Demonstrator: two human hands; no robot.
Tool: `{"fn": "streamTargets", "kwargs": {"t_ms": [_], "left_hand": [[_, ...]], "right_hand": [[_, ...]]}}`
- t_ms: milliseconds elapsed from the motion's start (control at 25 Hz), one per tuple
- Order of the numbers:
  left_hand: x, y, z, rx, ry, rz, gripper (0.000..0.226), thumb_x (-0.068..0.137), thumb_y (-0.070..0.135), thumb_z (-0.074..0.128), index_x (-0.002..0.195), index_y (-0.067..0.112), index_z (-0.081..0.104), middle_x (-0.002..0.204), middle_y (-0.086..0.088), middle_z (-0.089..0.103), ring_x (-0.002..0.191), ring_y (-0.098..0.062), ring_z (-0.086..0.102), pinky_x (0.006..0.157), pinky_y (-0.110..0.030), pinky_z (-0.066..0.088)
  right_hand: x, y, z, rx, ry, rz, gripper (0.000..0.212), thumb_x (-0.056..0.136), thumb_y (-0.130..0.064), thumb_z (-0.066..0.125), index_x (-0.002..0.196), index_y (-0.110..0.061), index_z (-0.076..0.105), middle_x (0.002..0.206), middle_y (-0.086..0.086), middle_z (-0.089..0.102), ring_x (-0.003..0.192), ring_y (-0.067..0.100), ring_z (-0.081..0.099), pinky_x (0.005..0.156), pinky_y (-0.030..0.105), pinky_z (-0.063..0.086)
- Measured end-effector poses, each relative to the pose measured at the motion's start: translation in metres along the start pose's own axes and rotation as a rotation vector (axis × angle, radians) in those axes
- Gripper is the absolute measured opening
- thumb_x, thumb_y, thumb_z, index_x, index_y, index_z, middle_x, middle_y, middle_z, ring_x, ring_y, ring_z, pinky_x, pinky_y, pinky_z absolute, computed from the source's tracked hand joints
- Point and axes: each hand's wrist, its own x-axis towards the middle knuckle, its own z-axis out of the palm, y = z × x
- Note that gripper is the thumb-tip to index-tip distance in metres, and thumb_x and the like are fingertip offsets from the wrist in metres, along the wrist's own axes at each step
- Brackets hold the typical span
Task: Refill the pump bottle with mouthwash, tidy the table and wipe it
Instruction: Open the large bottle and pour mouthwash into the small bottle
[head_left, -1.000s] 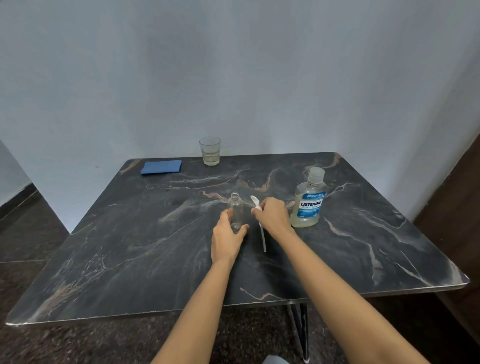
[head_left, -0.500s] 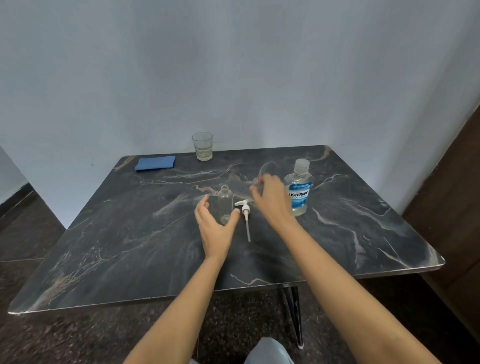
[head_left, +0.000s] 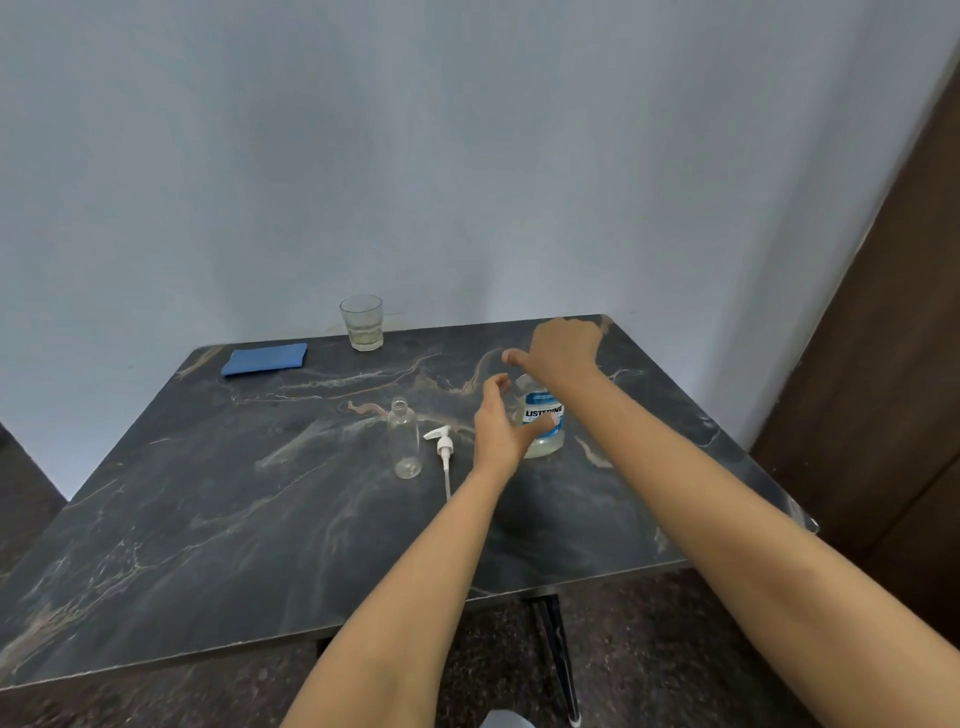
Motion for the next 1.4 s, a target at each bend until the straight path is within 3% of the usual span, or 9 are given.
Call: {"fn": "streamTargets", "kwargs": {"t_ms": [200, 320, 440, 640, 800, 1040, 1120, 1280, 1400], "left_hand": [[0.022, -0.003, 0.010, 0.033, -0.134, -0.084, 0.050, 0.070, 0.017, 0.085, 0.107, 0.024, 0.053, 0.104, 0.004, 0.065, 0.094, -0.010, 0.060, 0.081, -0.022, 0.046], [0.044, -0.014, 0.017, 0.094, -0.221, -0.130, 0.030, 0.072, 0.018, 0.084, 0.093, 0.020, 0.063, 0.091, 0.005, 0.069, 0.087, -0.007, 0.064, 0.069, -0.010, 0.044], [0.045, -0.023, 0.017, 0.041, -0.232, -0.142, 0.028, 0.069, 0.016, 0.086, 0.089, 0.023, 0.067, 0.080, 0.014, 0.067, 0.075, 0.006, 0.063, 0.071, -0.010, 0.049], [0.044, -0.037, 0.010, -0.006, -0.290, -0.092, 0.027, 0.067, 0.009, 0.086, 0.088, 0.018, 0.072, 0.078, 0.013, 0.072, 0.069, 0.008, 0.066, 0.066, -0.009, 0.047], [0.045, -0.040, 0.018, 0.010, -0.235, -0.072, 0.025, 0.068, 0.013, 0.086, 0.088, 0.017, 0.072, 0.078, 0.011, 0.072, 0.070, 0.008, 0.066, 0.065, -0.009, 0.047], [0.036, -0.038, 0.027, 0.087, -0.133, -0.042, 0.024, 0.068, 0.018, 0.084, 0.089, 0.022, 0.072, 0.071, 0.021, 0.066, 0.065, 0.021, 0.058, 0.061, 0.000, 0.041], [0.034, -0.038, 0.029, 0.094, -0.109, -0.022, 0.023, 0.067, 0.020, 0.085, 0.084, 0.026, 0.070, 0.073, 0.017, 0.070, 0.066, 0.018, 0.060, 0.065, -0.003, 0.045], [0.038, -0.046, 0.028, 0.070, -0.114, -0.050, 0.031, 0.063, 0.025, 0.088, 0.090, 0.016, 0.074, 0.084, 0.003, 0.076, 0.081, -0.004, 0.071, 0.079, -0.029, 0.058], [0.042, -0.049, 0.025, -0.011, -0.190, -0.073, 0.033, 0.068, 0.025, 0.086, 0.098, 0.018, 0.075, 0.091, 0.005, 0.076, 0.089, -0.006, 0.070, 0.087, -0.030, 0.056]], "right_hand": [[0.005, -0.004, 0.011, -0.064, -0.001, -0.065, 0.068, 0.091, -0.067, 0.028, 0.055, -0.013, 0.043, 0.051, -0.002, 0.033, 0.043, 0.011, 0.028, 0.044, 0.022, 0.018], [0.022, 0.004, 0.035, 0.061, 0.132, -0.110, 0.059, 0.099, -0.051, 0.029, 0.059, -0.010, 0.045, 0.055, 0.000, 0.042, 0.048, 0.015, 0.040, 0.046, 0.023, 0.023], [0.022, 0.020, 0.043, 0.144, 0.215, -0.245, 0.044, 0.098, -0.037, 0.028, 0.065, -0.014, 0.047, 0.059, -0.001, 0.046, 0.056, 0.022, 0.047, 0.051, 0.025, 0.029], [0.029, 0.036, 0.041, 0.202, 0.258, -0.662, 0.044, 0.087, -0.039, 0.020, 0.058, -0.014, 0.040, 0.040, -0.007, 0.027, 0.035, 0.011, 0.023, 0.043, 0.022, 0.017], [0.046, 0.044, 0.039, 0.158, 0.193, -0.796, 0.047, 0.089, -0.046, 0.021, 0.066, -0.014, 0.046, 0.048, -0.005, 0.042, 0.042, 0.015, 0.035, 0.046, 0.026, 0.028], [0.027, 0.024, 0.009, -0.157, -0.064, -0.268, 0.079, 0.078, -0.084, 0.007, 0.050, -0.016, 0.035, 0.051, -0.003, 0.031, 0.047, 0.012, 0.030, 0.049, 0.025, 0.021], [0.023, 0.011, 0.007, -0.159, -0.128, -0.150, 0.079, 0.078, -0.085, 0.010, 0.049, -0.015, 0.034, 0.050, -0.003, 0.027, 0.044, 0.011, 0.026, 0.047, 0.022, 0.017], [0.012, -0.005, 0.022, -0.044, 0.075, -0.076, 0.061, 0.102, -0.047, 0.023, 0.065, -0.011, 0.056, 0.055, -0.002, 0.036, 0.046, 0.013, 0.033, 0.048, 0.022, 0.020], [0.015, 0.012, 0.021, 0.012, 0.133, -0.233, 0.048, 0.101, -0.027, 0.028, 0.059, -0.011, 0.044, 0.057, -0.001, 0.037, 0.053, 0.017, 0.039, 0.051, 0.024, 0.029]]}}
